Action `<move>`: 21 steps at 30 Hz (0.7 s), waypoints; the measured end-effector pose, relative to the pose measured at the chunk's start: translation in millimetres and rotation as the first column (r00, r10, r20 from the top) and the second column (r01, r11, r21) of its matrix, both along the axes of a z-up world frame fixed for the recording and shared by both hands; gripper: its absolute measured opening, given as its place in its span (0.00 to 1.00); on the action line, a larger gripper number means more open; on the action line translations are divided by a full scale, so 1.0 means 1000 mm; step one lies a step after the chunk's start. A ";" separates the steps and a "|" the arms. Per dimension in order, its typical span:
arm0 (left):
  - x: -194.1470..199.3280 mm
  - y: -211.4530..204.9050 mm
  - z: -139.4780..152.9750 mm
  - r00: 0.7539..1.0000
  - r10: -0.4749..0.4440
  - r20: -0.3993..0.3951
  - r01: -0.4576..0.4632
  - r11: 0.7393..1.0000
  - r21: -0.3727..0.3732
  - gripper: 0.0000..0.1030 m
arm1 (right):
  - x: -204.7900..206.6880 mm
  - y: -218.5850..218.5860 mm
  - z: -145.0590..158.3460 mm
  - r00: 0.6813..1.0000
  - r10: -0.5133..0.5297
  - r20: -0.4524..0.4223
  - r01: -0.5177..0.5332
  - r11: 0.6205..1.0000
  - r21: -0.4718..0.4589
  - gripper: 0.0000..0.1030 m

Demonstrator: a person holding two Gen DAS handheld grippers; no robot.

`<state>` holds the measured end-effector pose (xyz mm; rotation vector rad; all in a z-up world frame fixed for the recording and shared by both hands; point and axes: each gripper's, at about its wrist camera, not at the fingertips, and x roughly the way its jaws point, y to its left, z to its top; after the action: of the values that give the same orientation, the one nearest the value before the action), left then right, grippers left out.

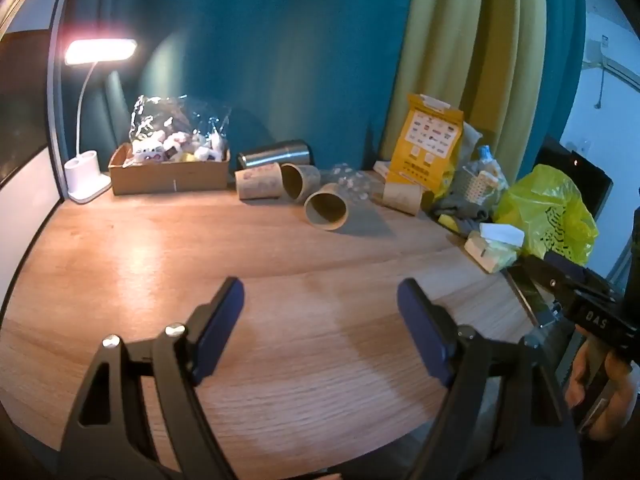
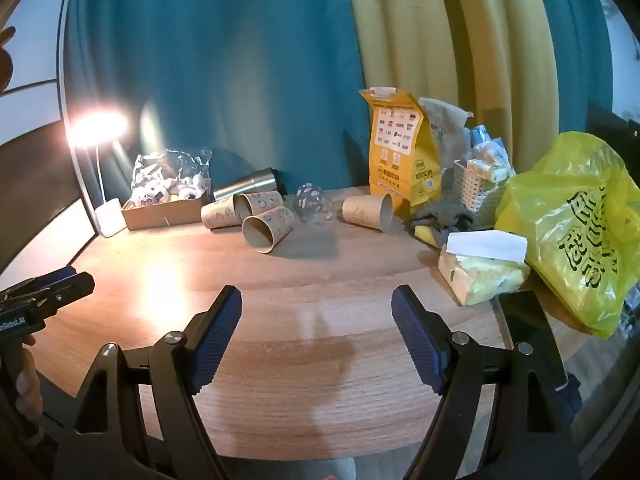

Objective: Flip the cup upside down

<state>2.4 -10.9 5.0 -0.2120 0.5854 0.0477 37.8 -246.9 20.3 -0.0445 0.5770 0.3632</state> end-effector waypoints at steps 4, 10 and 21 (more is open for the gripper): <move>0.000 0.001 0.000 1.000 0.002 0.002 -0.002 1.000 -0.003 0.78 | 0.001 0.000 0.000 1.000 0.002 0.003 -0.002 1.000 0.011 0.78; 0.004 0.007 -0.006 1.000 0.004 0.000 -0.004 1.000 -0.002 0.78 | 0.007 0.003 -0.001 1.000 0.004 0.005 -0.004 1.000 0.010 0.78; 0.005 0.011 -0.008 1.000 -0.002 0.000 0.002 1.000 -0.011 0.78 | 0.008 -0.001 0.000 1.000 0.003 0.003 -0.003 1.000 0.011 0.78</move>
<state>7.7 0.3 -2.9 -0.2218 0.5863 0.0423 45.8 -247.6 20.5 -0.0350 0.5721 0.3693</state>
